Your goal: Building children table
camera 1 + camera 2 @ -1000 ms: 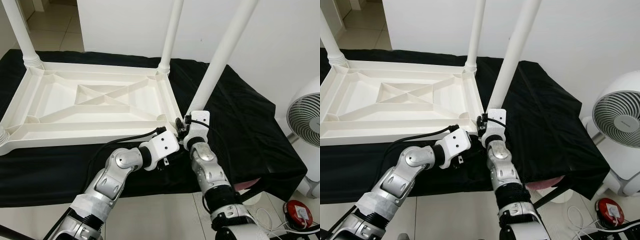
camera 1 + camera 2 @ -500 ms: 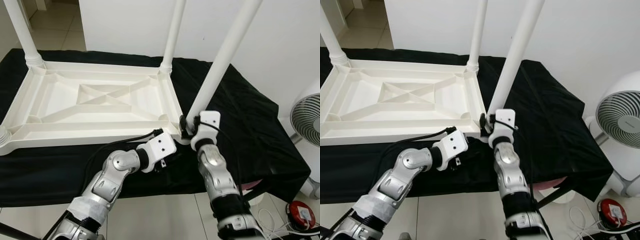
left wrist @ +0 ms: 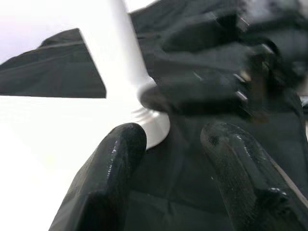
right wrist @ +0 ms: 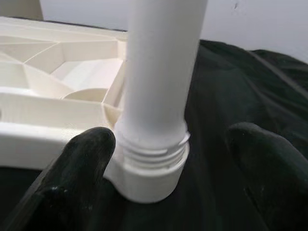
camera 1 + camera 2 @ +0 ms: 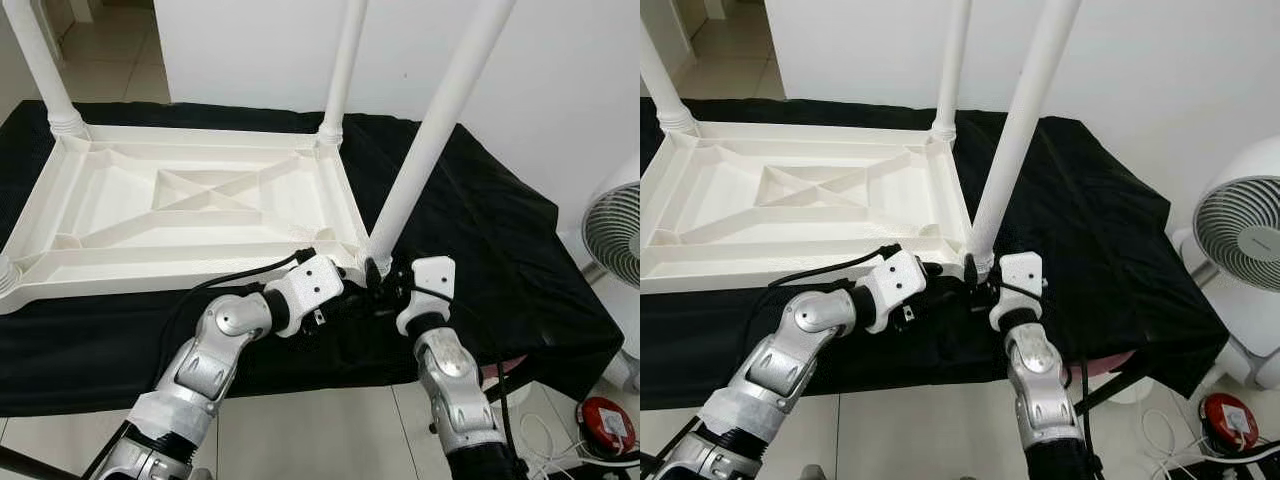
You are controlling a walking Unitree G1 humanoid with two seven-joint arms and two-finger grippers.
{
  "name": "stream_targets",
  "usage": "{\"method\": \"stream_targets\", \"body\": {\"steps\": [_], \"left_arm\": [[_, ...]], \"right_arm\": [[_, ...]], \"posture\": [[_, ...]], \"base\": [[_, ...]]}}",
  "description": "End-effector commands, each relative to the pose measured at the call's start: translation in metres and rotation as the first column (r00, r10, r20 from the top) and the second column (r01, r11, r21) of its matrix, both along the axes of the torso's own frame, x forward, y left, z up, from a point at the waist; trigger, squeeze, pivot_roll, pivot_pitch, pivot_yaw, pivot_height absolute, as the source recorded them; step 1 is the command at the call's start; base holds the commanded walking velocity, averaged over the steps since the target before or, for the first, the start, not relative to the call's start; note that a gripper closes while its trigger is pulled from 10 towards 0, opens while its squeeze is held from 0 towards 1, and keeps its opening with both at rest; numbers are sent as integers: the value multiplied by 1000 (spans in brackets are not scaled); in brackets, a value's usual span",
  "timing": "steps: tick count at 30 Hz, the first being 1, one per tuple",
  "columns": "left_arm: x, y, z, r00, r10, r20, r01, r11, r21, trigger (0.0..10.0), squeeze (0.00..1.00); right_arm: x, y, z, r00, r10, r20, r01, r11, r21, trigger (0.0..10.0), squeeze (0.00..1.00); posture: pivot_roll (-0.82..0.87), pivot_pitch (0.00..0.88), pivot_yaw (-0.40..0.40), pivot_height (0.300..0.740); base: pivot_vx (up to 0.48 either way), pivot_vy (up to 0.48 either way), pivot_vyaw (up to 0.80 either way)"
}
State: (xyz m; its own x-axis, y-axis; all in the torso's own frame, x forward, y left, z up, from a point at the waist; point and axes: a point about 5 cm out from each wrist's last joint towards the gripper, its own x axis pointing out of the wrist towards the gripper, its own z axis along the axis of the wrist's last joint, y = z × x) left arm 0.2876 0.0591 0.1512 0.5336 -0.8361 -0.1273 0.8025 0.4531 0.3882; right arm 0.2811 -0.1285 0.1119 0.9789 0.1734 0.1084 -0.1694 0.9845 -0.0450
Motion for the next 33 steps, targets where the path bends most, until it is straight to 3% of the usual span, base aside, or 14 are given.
{"method": "stream_targets", "body": {"steps": [1, 2, 4, 5, 6, 9, 13, 14, 19, 25, 31, 33], "left_arm": [[5, 1, 9, 995, 93, 32, -91, 994, -59, 10000, 0], [5, 1, 9, 995, 93, 32, -91, 994, -59, 10000, 0], [8, 2, 12, 993, 112, 42, -109, 992, -72, 10000, 0], [8, 3, 13, 992, 117, 46, -113, 991, -75, 10000, 0], [9, 3, 14, 991, 127, 49, -122, 989, -83, 10000, 0], [9, 4, 14, 988, 144, 53, -139, 986, -94, 10000, 0], [9, 5, 13, 988, 145, 50, -140, 986, -92, 10000, 0], [7, 6, 11, 989, 143, 46, -138, 987, -84, 10000, 0], [4, 11, 3, 989, 142, 46, -140, 990, -33, 10000, 0], [4, 14, -1, 985, 169, 33, -169, 986, -14, 10000, 0], [18, 19, -3, 959, 283, 19, -283, 959, -1, 10000, 0], [20, 19, -3, 955, 295, 23, -295, 956, 2, 10000, 0]], "right_arm": [[-3, 3, -2, 1000, 24, -15, -24, 1000, 4, 5529, 0], [-3, 3, -2, 1000, 24, -15, -24, 1000, 4, 5529, 0], [-7, 10, -4, 997, 67, -27, -66, 998, 14, 3412, 0], [-9, 11, -4, 996, 84, -30, -83, 996, 18, 3412, 0], [-10, 14, -5, 993, 116, -33, -115, 993, 24, 0, 0], [-11, 20, -4, 981, 191, -35, -190, 981, 32, 0, 0], [-9, 20, -3, 977, 209, -40, -207, 978, 35, 0, 0], [-6, 19, -2, 975, 217, -43, -216, 976, 25, 10000, 0], [5, 13, 3, 978, 205, -40, -205, 979, 9, 10000, 0], [24, -8, 17, 991, 132, -5, -132, 991, 3, 10000, 0], [34, -39, 22, 999, 34, -4, -34, 999, 20, 10000, 0], [34, -42, 22, 1000, 24, -5, -24, 1000, 19, 10000, 0]], "posture": [[-36, 0, -88, 740], [-36, 0, -88, 740], [-34, 0, -92, 740], [-34, 0, -92, 740], [-29, 0, -98, 740], [-26, 0, -100, 740], [-22, 0, -102, 740], [-15, 0, -105, 740], [-10, 0, -106, 740], [-6, 0, -108, 740], [-16, 0, -101, 740], [-16, 0, -101, 740]], "base": [[0, 0, 0], [0, 0, 0], [0, 0, 0], [0, 0, 0], [0, 0, 0], [0, 0, 0], [0, 0, 0], [0, 0, 0], [0, 0, 0], [0, 0, 0], [0, 0, 0], [0, 0, 0]]}}
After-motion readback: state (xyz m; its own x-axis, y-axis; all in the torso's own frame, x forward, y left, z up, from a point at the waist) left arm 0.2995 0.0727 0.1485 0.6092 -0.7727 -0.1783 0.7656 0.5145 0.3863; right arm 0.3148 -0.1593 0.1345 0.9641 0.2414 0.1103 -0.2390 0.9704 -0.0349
